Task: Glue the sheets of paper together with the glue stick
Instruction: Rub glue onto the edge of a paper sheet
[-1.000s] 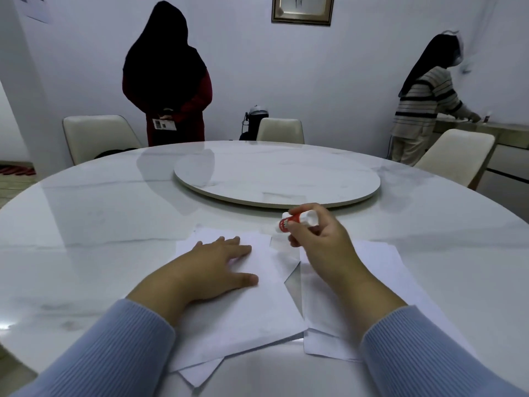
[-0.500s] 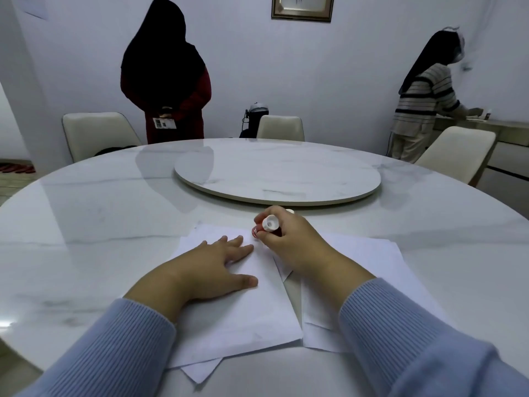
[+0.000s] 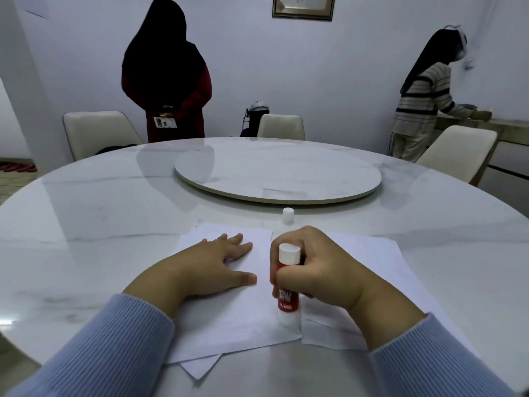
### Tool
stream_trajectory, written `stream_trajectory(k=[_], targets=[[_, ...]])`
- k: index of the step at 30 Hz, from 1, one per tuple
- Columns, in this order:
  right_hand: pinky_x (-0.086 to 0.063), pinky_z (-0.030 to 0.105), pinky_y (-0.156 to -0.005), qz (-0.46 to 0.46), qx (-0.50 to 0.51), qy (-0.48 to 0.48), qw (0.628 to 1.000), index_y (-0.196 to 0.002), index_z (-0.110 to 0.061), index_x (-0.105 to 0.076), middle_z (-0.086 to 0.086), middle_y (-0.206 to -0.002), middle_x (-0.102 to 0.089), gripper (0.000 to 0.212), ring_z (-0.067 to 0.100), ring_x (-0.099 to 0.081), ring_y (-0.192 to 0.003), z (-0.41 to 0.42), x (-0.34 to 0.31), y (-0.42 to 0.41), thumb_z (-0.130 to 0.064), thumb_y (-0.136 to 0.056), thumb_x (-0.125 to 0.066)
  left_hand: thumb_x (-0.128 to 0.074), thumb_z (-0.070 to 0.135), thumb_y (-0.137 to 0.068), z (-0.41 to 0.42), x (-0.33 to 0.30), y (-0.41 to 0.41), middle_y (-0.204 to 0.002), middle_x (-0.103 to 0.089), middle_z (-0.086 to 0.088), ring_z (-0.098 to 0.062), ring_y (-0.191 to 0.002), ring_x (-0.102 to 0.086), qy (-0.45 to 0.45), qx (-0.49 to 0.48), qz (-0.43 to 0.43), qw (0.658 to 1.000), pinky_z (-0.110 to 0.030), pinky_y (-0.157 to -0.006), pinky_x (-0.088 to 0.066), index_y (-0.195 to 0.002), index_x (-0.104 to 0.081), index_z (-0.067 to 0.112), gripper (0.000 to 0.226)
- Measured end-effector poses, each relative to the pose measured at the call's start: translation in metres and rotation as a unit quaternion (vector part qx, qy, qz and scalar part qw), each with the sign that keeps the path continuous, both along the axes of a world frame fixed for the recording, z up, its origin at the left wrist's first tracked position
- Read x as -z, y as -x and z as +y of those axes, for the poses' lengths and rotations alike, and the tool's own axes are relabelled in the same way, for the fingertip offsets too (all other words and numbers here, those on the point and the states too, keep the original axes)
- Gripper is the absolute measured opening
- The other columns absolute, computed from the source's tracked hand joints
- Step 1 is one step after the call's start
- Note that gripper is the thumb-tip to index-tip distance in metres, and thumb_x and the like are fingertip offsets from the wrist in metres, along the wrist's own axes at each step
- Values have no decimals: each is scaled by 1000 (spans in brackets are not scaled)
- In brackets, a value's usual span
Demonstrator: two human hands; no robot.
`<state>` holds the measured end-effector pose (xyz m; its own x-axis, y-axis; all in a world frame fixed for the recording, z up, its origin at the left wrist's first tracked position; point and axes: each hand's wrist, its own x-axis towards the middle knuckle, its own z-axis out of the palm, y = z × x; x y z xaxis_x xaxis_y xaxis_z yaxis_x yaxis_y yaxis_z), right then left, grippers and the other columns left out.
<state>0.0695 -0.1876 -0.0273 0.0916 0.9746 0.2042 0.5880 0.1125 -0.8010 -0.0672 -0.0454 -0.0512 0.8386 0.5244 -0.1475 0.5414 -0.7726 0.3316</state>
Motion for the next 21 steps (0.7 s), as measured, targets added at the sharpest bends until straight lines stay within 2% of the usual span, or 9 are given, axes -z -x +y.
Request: stream_trajectory(k=[1,3,5,7,10,13,15,18,21], targets=[[-44,25,-45,29,-27,29,999,-61,0,-59,23,-62,-59,20,41,-65,-66,-2,-1,-1,-19,-56,-56,-50,59,-84,0,-1,0,-157,-4,19,-3,-145,1,1,-1,5,1000,-33,-120,0,-146,-17,42,72],[-34,17,-38,118,-78,49,989,-59,-5,-61,18,-59,-63,11,28,-63,-52,-6,-4,-3,-12,-54,-54,-51,59,-83,1,-6,-1,-157,-4,21,-2,-145,0,-1,-3,28,1000,-35,-120,-3,-145,-16,44,72],[-31,14,-36,250,-56,-29,966,-57,-8,-62,17,-56,-65,13,22,-58,-44,-4,-6,-9,-13,-49,-53,-53,54,-85,4,-17,-2,-156,-3,24,-3,-145,1,-17,19,85,996,-38,-120,-5,-144,-15,46,71],[-31,17,-37,328,53,-137,933,-59,-7,-60,18,-58,-64,10,20,-54,-44,-1,-6,-16,-11,-54,-52,-58,39,-87,5,-33,2,-154,-2,28,-3,-145,2,-20,63,144,987,-40,-119,-5,-142,-17,51,70],[-33,22,-41,293,218,-202,909,-64,-4,-56,15,-62,-60,11,17,-43,-44,3,-2,-24,-14,-62,-52,-58,21,-89,6,-46,8,-154,-8,29,-2,-144,-8,-11,68,126,990,-36,-119,-9,-140,-22,53,70],[-40,25,-51,181,301,-214,911,-71,-4,-58,-8,-50,-59,10,10,-48,-48,7,2,-23,-13,-75,-59,-45,37,-95,-5,-33,5,-158,-16,9,-13,-144,-19,-55,7,80,995,-32,-116,-15,-148,-20,33,59],[-45,22,-55,121,302,-220,920,-75,-9,-59,-16,-53,-61,5,2,-51,-51,10,6,-20,-10,-80,-60,-44,39,-95,-13,-23,3,-159,-8,10,-10,-146,-11,-31,23,88,995,-29,-116,-11,-149,-18,30,61],[-40,11,-50,87,279,-213,932,-80,-14,-61,-8,-60,-62,5,1,-49,-50,15,11,-16,-9,-81,-60,-53,29,-92,-18,-26,6,-154,-11,26,2,-143,-10,30,66,63,995,-23,-115,-9,-143,-28,41,58],[-43,15,-55,81,259,-186,944,-85,-15,-63,7,-77,-70,7,7,-55,-59,18,14,-15,-11,-81,-60,-51,40,-91,-24,-21,3,-154,-15,25,3,-142,-13,13,36,-11,999,-22,-115,-10,-142,-30,44,55]])
